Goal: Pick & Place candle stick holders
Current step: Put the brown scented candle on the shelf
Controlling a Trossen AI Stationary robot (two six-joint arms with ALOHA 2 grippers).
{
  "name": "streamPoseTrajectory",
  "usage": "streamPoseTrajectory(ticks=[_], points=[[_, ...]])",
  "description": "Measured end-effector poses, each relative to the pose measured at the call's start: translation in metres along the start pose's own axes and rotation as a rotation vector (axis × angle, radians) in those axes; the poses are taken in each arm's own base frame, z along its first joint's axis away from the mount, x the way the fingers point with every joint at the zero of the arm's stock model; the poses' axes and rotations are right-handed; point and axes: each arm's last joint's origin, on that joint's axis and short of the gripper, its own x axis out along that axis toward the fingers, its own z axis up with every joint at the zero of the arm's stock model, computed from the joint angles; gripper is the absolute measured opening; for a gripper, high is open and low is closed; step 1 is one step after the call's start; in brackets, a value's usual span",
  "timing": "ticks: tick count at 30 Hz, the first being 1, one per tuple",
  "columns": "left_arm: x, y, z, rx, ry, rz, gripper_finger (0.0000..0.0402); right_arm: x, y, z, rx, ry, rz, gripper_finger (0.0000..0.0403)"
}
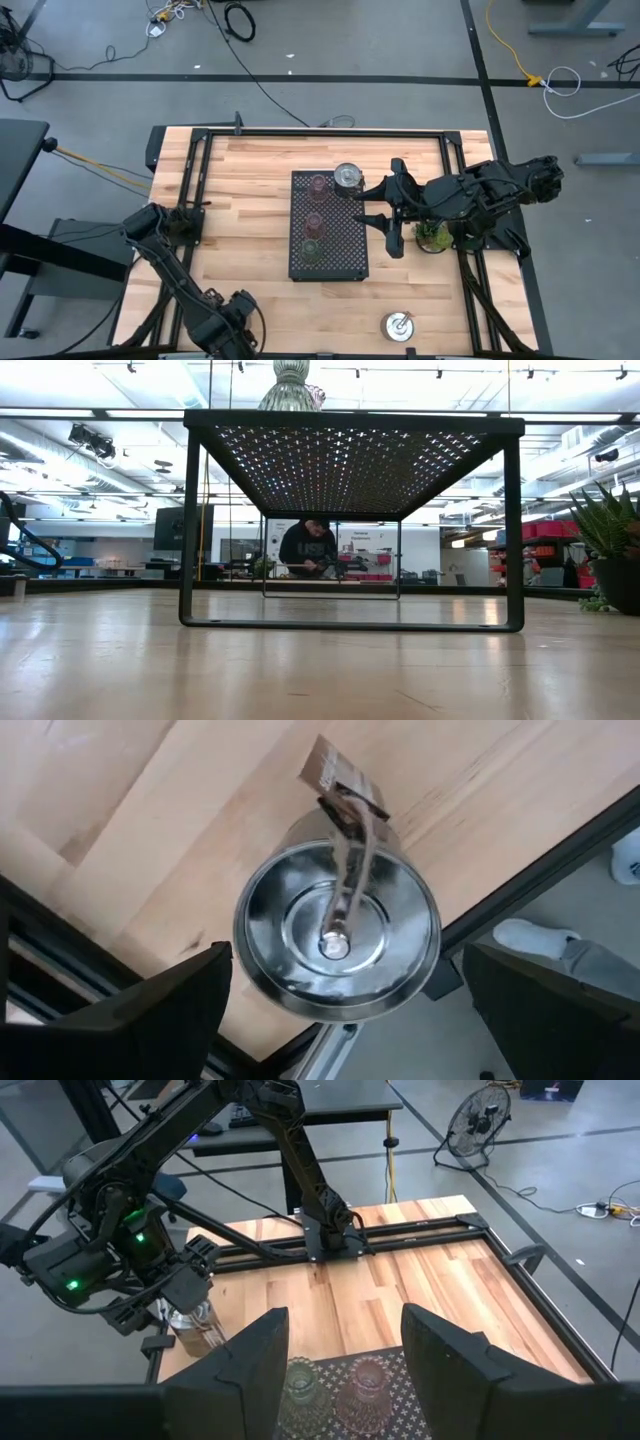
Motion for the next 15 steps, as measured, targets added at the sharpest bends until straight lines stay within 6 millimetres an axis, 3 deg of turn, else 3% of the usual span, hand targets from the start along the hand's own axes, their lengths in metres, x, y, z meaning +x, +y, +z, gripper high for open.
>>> streamPoseTrajectory(ticks=[15], points=[[0.0001, -0.0017, -0.0002, 0.003, -0.001, -0.018, 0.0397, 0.0, -0.0001, -0.0001, -0.001, 0.001, -0.001, 0.0197]])
